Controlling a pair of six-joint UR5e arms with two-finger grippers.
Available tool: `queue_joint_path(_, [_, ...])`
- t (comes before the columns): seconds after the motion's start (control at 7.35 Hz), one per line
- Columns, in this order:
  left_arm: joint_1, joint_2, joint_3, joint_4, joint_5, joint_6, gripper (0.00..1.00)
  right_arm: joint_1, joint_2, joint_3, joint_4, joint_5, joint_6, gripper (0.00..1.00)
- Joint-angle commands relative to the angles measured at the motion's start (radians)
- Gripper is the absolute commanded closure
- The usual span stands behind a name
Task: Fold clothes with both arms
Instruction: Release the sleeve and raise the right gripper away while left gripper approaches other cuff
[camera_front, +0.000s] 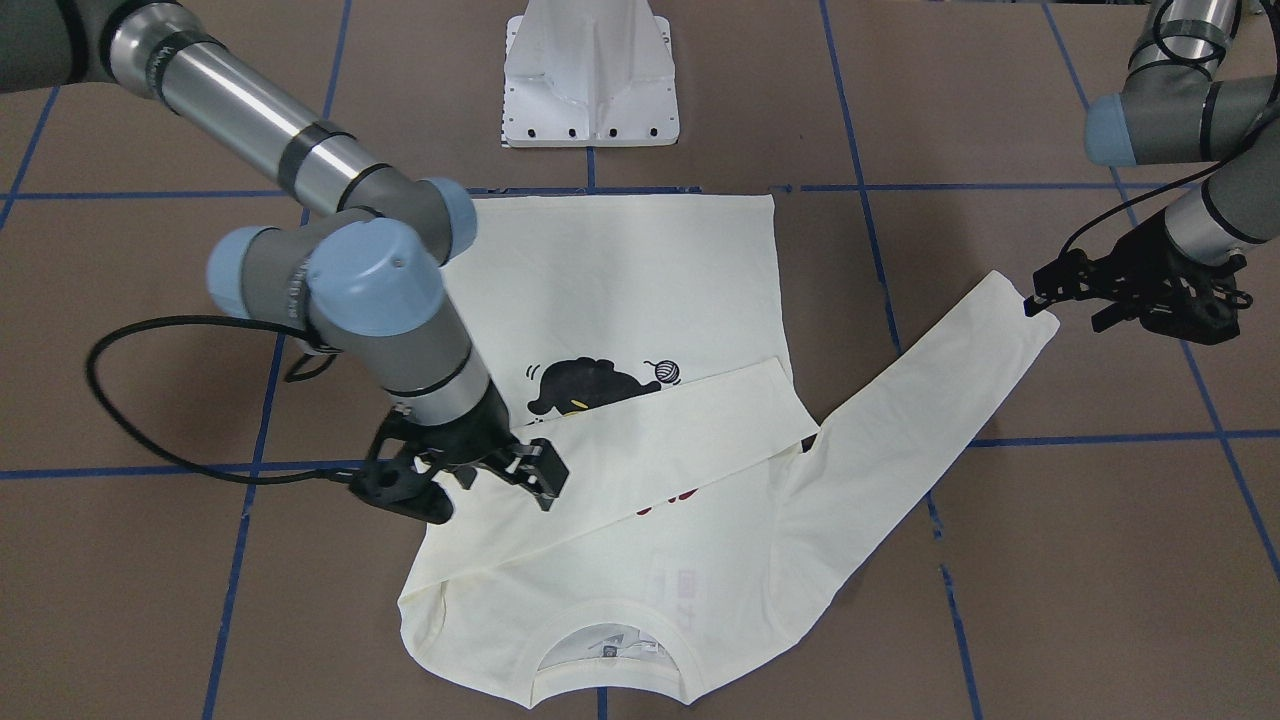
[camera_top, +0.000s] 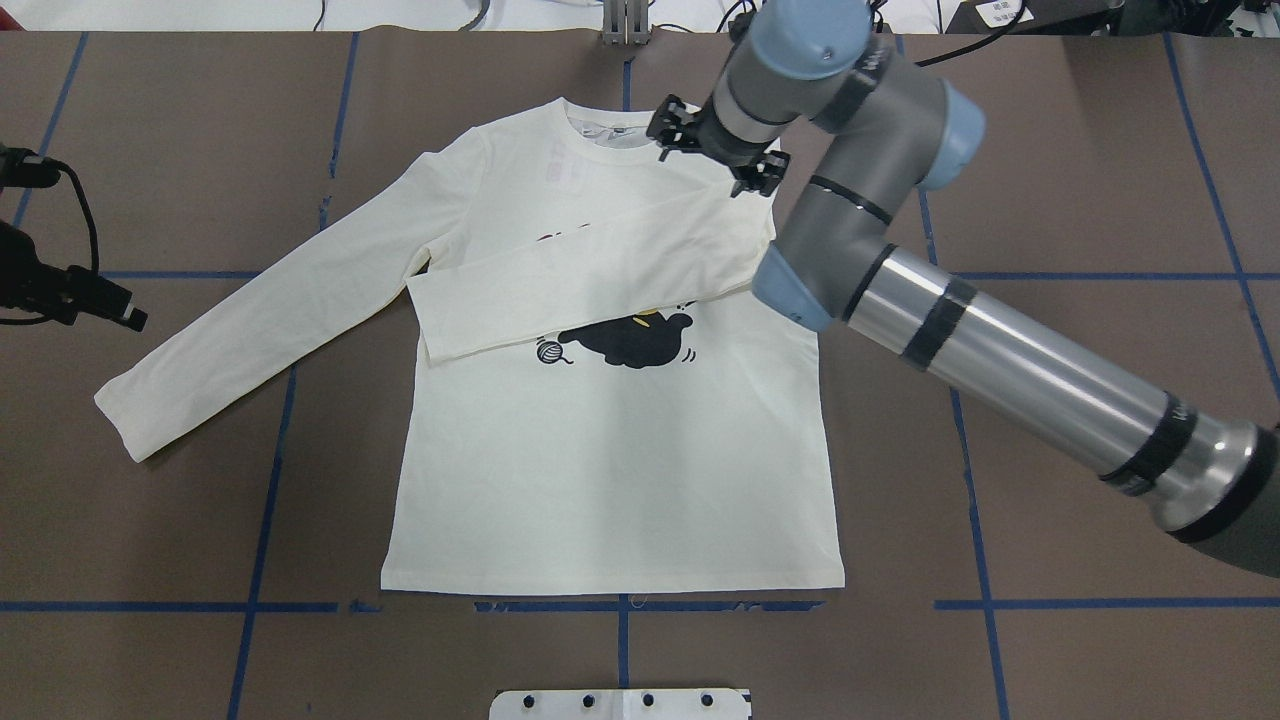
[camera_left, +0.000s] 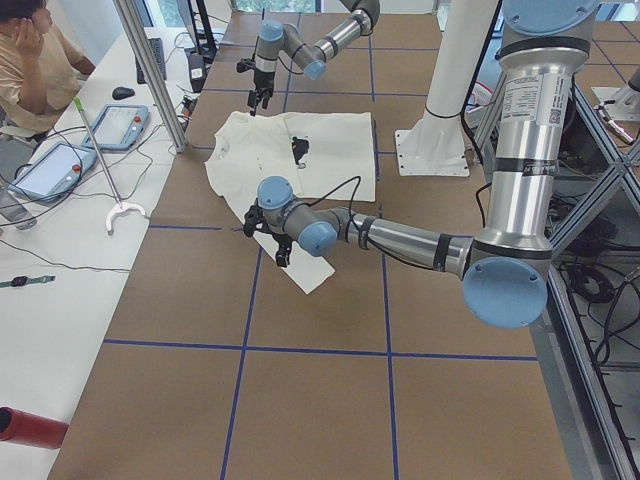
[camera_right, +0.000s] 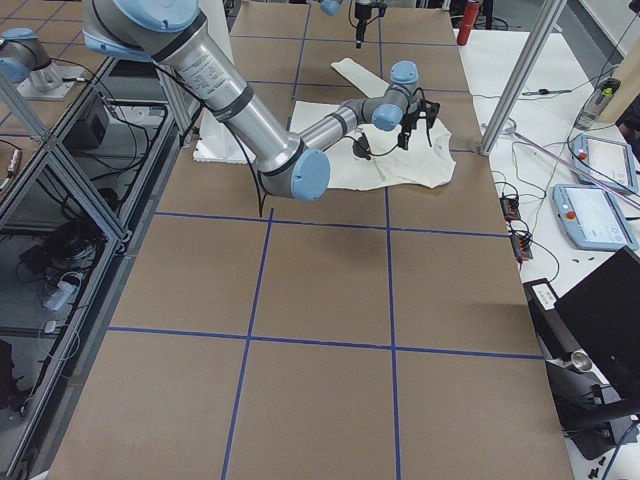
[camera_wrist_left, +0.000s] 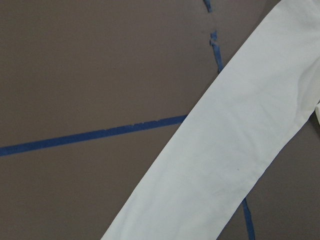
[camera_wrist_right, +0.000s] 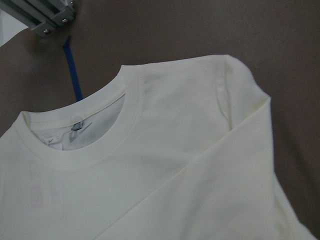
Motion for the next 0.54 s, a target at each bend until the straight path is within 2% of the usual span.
queue_joint_path(0.0, [0.009,0.047,-0.004,-0.080,0.005,-0.012,0.00,0.052,-0.126,0.113,0.003,0.094,-0.085,0.00])
queue_joint_path(0.14, [0.005,0.079,-0.006,-0.083,0.005,0.002,0.00,0.053,-0.139,0.167,-0.007,0.113,-0.085,0.00])
queue_joint_path(0.41, [0.003,0.185,-0.035,-0.195,0.008,-0.003,0.00,0.128,-0.209,0.184,0.003,0.227,-0.121,0.00])
